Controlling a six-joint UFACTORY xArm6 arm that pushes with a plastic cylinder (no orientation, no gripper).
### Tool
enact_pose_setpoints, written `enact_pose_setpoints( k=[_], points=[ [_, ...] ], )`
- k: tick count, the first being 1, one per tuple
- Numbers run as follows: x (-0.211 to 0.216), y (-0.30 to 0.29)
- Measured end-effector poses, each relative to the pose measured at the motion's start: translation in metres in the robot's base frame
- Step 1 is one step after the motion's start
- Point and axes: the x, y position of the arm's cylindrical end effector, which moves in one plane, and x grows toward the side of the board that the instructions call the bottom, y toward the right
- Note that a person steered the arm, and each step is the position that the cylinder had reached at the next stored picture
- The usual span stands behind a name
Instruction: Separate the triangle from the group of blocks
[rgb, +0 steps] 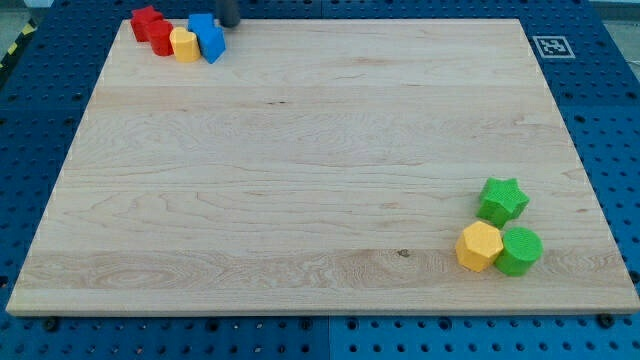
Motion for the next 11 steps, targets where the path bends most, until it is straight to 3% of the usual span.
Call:
enact_pose_setpoints(
  k=[1,5,8,10,11],
  points=[
    [0.000,-0.039],
    [0.001,-0.064],
    [0.066,-0.031],
    [0.087,0.036],
    [0.101,0.033]
  ],
)
